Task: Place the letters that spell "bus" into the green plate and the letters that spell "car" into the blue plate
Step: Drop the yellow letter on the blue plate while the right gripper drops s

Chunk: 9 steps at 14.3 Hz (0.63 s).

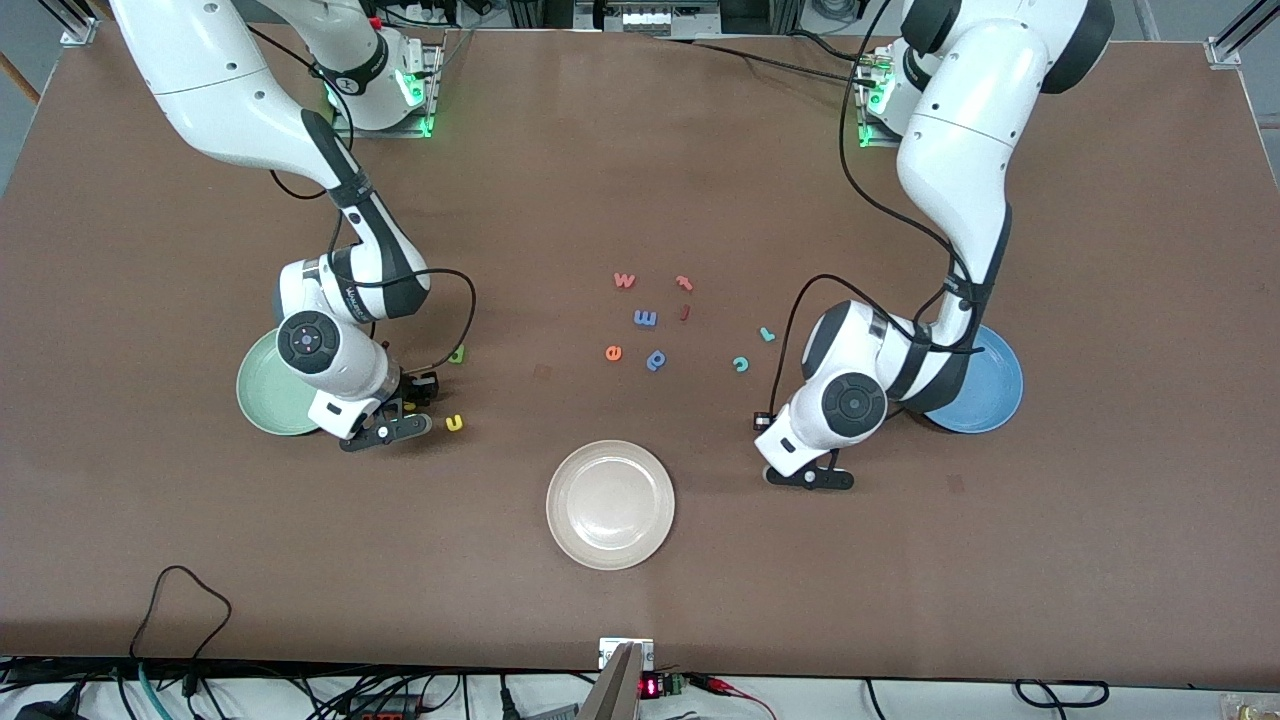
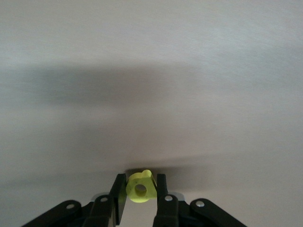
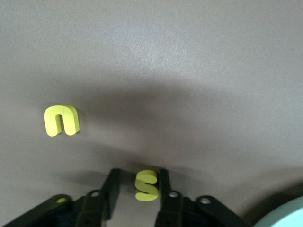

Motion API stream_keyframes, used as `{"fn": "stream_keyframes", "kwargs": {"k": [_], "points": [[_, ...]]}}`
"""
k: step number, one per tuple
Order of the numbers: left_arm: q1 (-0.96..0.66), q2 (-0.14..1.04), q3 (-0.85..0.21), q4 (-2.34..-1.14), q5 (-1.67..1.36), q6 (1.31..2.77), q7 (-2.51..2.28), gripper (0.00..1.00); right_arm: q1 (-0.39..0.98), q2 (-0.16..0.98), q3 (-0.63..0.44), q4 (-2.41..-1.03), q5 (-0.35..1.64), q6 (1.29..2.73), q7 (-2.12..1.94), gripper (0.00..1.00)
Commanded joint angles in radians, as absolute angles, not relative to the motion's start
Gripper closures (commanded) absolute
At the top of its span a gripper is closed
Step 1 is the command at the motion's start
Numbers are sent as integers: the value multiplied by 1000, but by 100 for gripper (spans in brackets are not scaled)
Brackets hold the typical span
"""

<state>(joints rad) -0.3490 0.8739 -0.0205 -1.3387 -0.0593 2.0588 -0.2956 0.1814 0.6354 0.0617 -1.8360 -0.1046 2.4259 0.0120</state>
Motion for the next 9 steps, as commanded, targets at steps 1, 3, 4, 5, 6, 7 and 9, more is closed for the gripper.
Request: {"fn": "stream_keyframes", "kwargs": {"k": [1,3,4,5,6,7,9], "points": [[-246,767,-18,-1351,-64,1890,-197,90,164,638,64,-1844,-121,2442,-2,77],[-168,720,-17,-1388,-63,1818,-112,90,160,641,64,-1845,-121,2442,-2,82],[-137,688,-15,-1437,-63,1813,-54,90,160,644,64,-1845,-121,2442,-2,84],[-106,654,-15,-1490,-61,1818,-2,90,158,644,64,-1845,-121,2442,-2,89],[-82,626,-14,-1538,-60,1821,35,91,160,644,64,-1845,-121,2442,-2,93],[-66,603,-14,-1586,-49,1825,60,91,160,644,64,-1845,-120,2442,-2,99],[-34,539,-17,-1714,-17,1908,87,91,160,634,64,-1839,-120,2438,-2,100]]}}
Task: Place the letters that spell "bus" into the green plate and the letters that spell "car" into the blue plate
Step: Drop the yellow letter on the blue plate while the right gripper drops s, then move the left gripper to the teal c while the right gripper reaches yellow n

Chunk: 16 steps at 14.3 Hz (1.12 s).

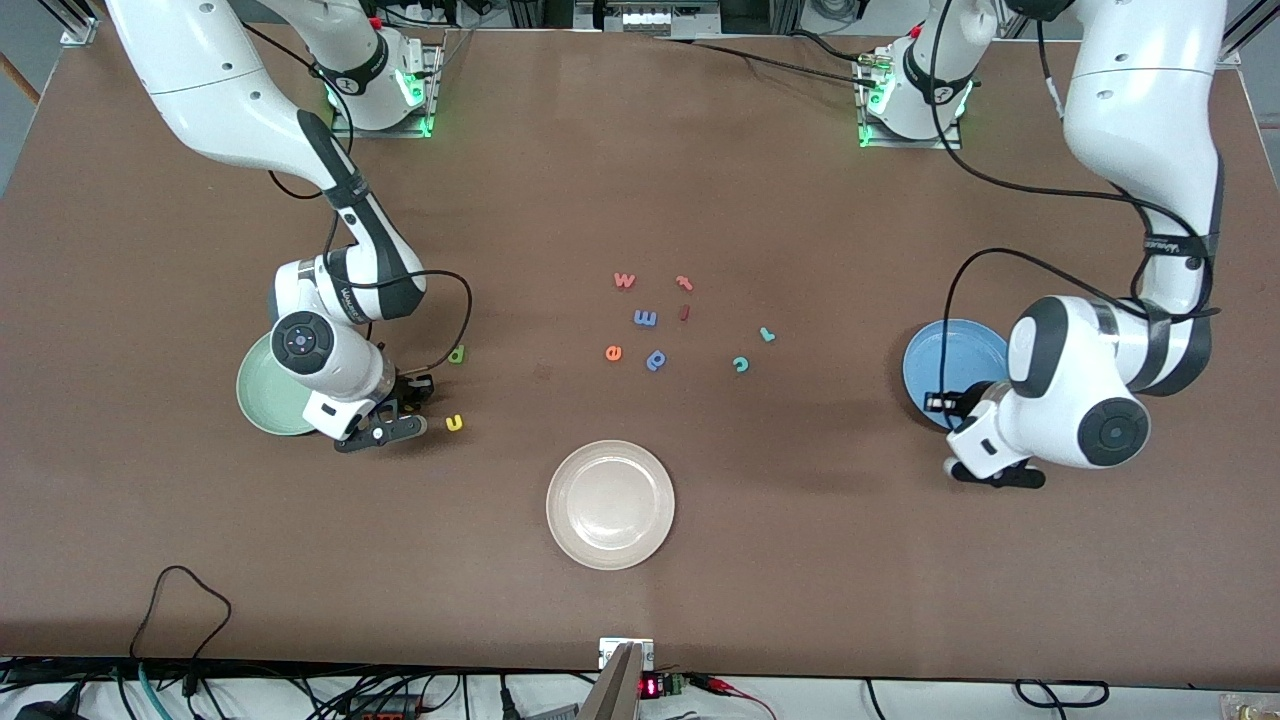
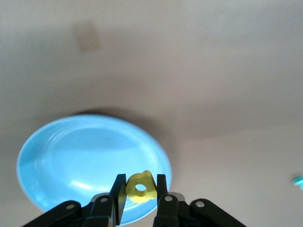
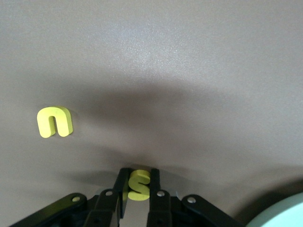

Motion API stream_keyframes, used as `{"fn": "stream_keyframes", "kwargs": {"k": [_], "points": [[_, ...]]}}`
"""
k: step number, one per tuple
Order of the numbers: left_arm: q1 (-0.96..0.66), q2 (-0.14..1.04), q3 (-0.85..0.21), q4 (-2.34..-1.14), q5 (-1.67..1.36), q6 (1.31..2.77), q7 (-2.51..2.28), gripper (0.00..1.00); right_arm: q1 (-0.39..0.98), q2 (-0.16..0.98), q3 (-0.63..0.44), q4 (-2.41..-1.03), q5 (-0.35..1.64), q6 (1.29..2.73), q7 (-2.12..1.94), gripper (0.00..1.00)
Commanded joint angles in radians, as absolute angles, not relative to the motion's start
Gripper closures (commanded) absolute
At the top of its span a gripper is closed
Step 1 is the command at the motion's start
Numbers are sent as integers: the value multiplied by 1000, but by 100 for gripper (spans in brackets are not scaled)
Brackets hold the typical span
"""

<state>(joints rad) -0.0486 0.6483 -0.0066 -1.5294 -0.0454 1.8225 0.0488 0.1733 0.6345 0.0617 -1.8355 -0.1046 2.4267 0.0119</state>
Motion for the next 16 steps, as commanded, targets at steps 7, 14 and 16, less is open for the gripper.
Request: {"fn": "stream_keyframes", "kwargs": {"k": [7,14,16], "points": [[-12,515,-15,-1925,-17,2164,98,87,2,448,64,-1847,-124,2197,-127,100],[-43,463,-53,-1896,-17,2073,83,0,-72,469,64,-1899,-123,2229,-187,11],[-64,477,-107,-1870,-21,2078,36,0,-37,468,67,-1893,-104,2232,-180,2]]}}
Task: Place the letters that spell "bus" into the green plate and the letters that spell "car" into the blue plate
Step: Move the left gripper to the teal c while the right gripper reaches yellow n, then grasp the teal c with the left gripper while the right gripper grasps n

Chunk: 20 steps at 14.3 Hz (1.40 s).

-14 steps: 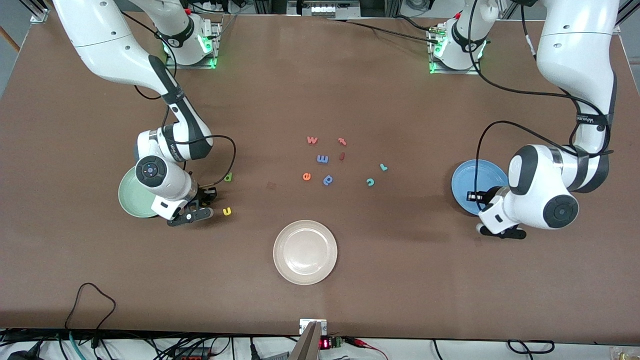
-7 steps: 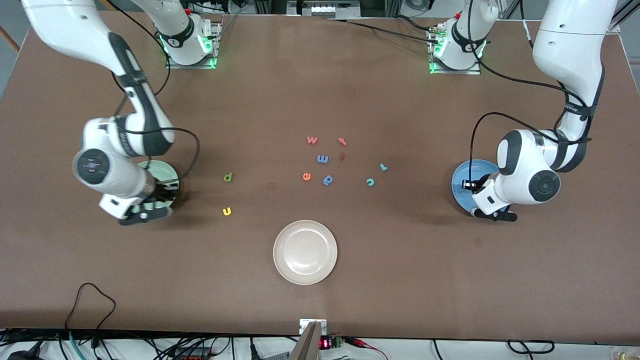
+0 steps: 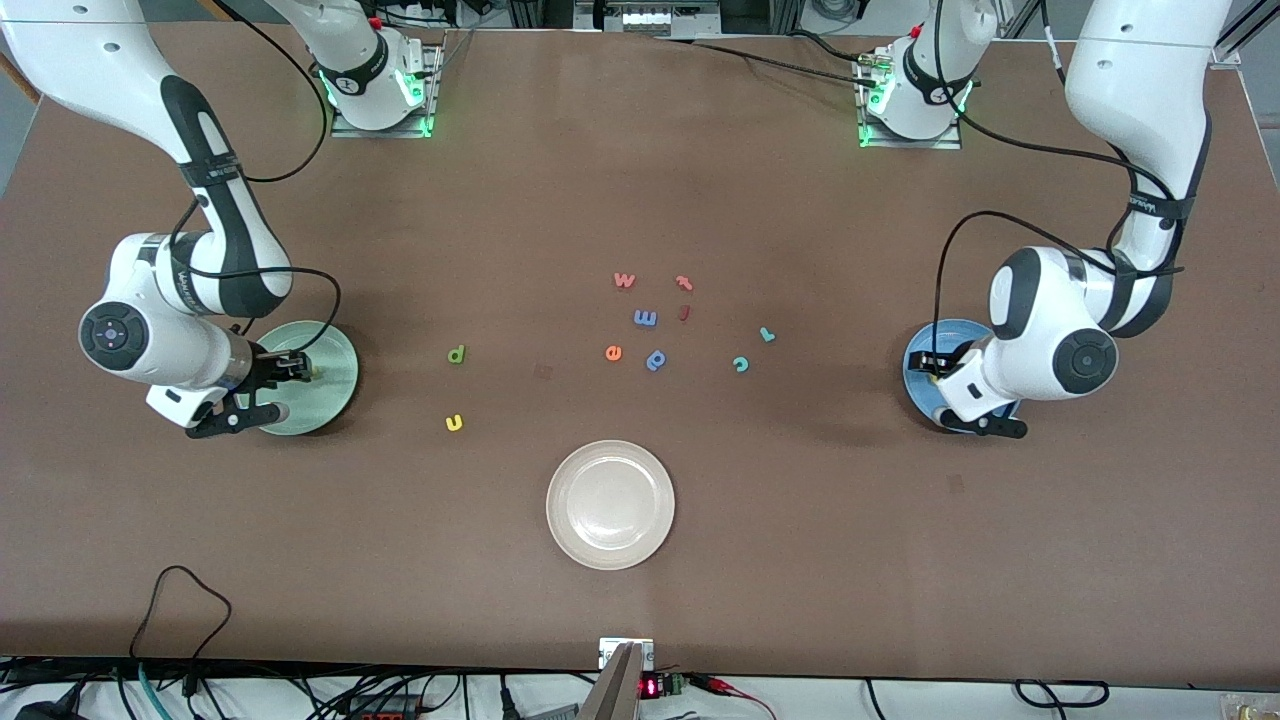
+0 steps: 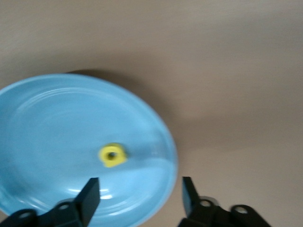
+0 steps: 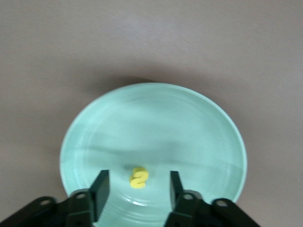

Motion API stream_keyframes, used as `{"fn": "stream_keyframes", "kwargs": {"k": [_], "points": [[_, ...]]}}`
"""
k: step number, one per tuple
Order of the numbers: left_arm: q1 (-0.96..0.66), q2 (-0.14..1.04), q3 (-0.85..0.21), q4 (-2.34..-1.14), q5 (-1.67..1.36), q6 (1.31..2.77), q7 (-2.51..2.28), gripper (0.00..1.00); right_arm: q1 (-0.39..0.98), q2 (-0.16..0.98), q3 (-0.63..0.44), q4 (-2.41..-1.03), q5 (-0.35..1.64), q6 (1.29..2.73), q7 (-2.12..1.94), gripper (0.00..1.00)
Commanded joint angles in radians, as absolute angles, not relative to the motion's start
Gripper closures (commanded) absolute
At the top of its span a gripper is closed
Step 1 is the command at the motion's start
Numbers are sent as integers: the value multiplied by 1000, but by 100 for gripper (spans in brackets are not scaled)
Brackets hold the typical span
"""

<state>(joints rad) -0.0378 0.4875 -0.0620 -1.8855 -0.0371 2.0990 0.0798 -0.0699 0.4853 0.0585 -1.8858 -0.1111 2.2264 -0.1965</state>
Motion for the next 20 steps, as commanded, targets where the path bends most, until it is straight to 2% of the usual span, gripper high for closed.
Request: {"fn": "stream_keyframes", "kwargs": {"k": [1,2,5,7,10,13,14,20], "points": [[-86,491,-129,-1864,-26,2092,16,0,-6,468,67,-1882,-91,2235,-148,3],[-110,515,-149,-1839,-37,2126,11,3,35,469,67,-1867,-75,2243,-109,5],[-213,592,-163,-1769,-116,2181,-46,24,151,489,67,-1836,-71,2292,-37,29],[-294,638,-161,-1718,-118,2183,-92,30,198,517,66,-1803,-72,2302,21,40],[-350,675,-161,-1677,-109,2184,-130,36,242,561,66,-1778,-78,2322,23,44],[-368,702,-161,-1677,-109,2186,-133,43,265,616,66,-1764,-75,2419,20,45],[-377,706,-161,-1677,-109,2197,-140,43,268,642,66,-1743,-74,2430,21,50],[-390,716,-161,-1675,-109,2207,-156,45,291,702,64,-1712,-77,2468,48,50]]}}
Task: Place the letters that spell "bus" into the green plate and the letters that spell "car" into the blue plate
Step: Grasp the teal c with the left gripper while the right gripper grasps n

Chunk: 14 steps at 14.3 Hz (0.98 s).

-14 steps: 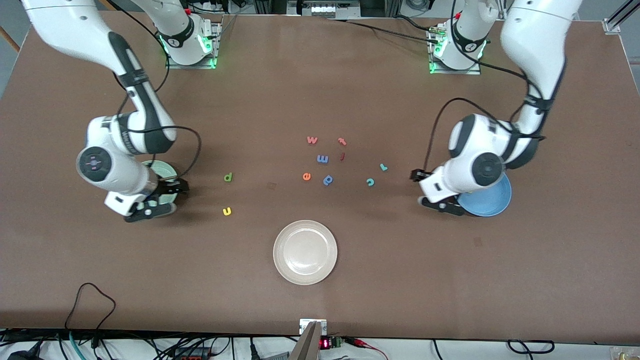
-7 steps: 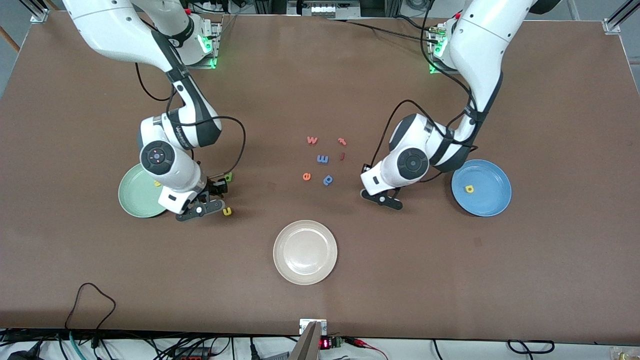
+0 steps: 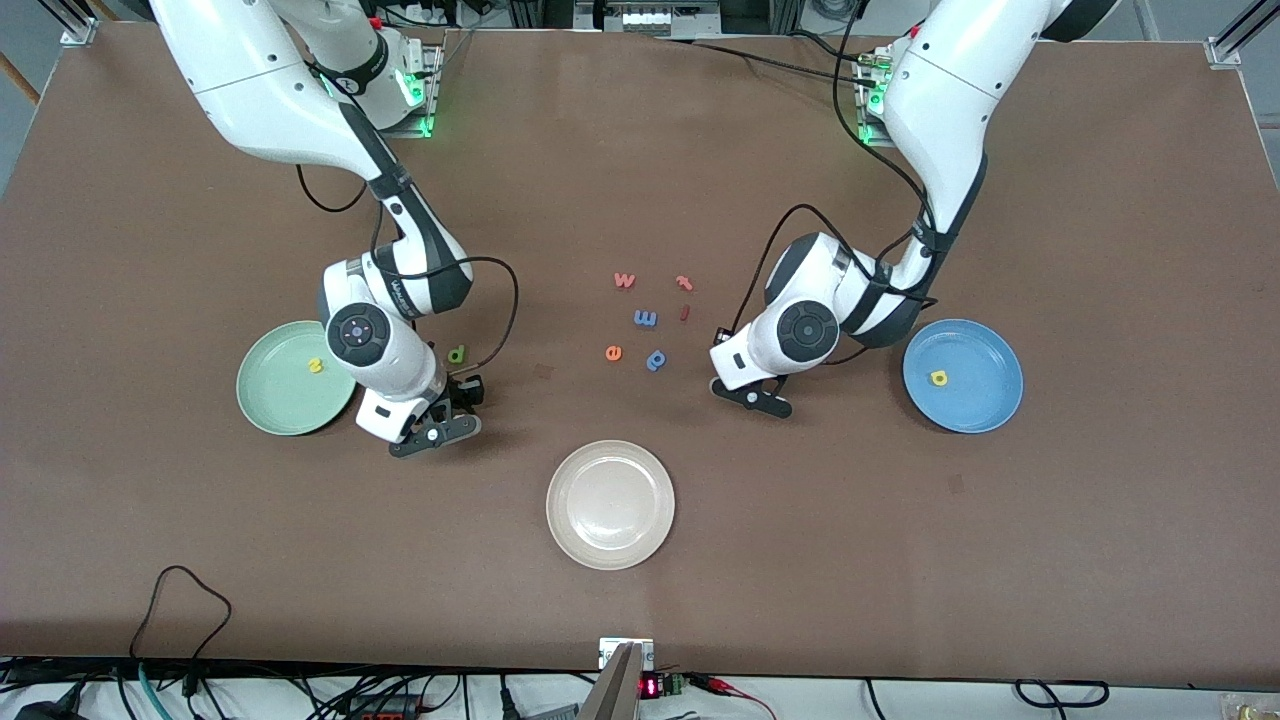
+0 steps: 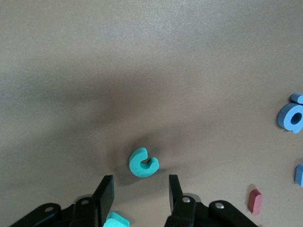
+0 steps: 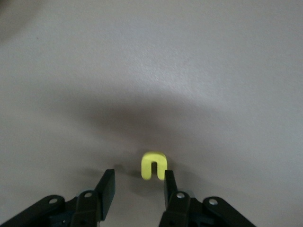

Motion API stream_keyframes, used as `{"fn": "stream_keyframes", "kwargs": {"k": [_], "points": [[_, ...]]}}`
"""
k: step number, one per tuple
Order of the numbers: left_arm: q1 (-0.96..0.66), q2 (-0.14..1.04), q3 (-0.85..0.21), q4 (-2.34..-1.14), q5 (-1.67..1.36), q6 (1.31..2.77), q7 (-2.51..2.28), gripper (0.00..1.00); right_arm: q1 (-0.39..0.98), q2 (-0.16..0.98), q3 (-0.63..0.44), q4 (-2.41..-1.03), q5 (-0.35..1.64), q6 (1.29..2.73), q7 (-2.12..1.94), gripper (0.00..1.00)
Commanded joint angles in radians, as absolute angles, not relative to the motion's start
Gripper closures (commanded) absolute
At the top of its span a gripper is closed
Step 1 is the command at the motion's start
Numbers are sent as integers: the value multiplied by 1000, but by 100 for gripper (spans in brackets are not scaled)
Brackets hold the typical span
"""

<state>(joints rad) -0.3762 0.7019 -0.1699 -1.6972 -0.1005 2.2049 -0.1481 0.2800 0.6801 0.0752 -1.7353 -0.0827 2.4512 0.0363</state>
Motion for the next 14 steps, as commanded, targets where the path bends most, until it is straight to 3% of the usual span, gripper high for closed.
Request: {"fn": "stream_keyframes", "kwargs": {"k": [1,8,14], "points": [[-390,719,-160,-1675,-107,2217,-156,45,291,706,64,-1712,-78,2471,46,50],[-390,744,-160,-1675,-63,2249,-156,54,287,710,55,-1712,-84,2471,43,50],[-408,742,-158,-1675,-63,2250,-156,76,285,730,52,-1712,-83,2488,45,53]]}}
